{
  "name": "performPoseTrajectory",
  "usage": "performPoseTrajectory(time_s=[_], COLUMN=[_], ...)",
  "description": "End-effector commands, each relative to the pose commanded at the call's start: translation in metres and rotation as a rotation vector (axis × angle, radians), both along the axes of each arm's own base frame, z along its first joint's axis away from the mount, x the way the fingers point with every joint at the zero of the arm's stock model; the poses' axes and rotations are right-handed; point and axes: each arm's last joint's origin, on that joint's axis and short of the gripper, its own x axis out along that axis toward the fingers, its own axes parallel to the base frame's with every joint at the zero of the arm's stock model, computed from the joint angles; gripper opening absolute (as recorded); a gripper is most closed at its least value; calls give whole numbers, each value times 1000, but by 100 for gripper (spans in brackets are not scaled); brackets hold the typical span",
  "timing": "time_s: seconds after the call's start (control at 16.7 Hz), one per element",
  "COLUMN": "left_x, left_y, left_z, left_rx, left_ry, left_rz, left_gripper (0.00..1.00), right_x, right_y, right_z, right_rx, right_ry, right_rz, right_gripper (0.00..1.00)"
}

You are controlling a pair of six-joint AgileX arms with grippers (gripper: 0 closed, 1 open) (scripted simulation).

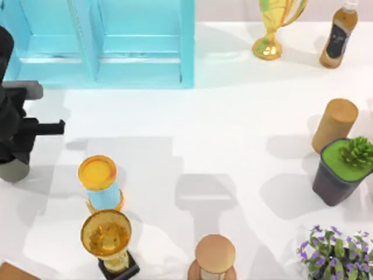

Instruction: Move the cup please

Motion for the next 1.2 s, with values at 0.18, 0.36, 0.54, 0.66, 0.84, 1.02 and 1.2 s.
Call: performPoseTrajectory(time_s=[0.18,0.36,0.54,0.66,0.84,1.02,1.2], left_x=[-1,-1,-1,-1,-1,-1,-1], left_y=[1,1,1,1,1,1,1], left_z=[-8,-8,-8,-8,-8,-8,-8], left_rx=[0,0,0,0,0,0,0], left_ry=[7,7,7,7,7,7,7], left_rz=[1,1,1,1,1,1,1], left_gripper=[0,8,30,45,68,90,100], right_x=[0,0,0,0,0,0,0], right_y=[0,0,0,0,0,0,0], right_z=[0,0,0,0,0,0,0], right_rx=[0,0,0,0,0,0,0], right_ry=[0,0,0,0,0,0,0], right_rz=[0,0,0,0,0,0,0], right_gripper=[100,100,100,100,100,100,100])
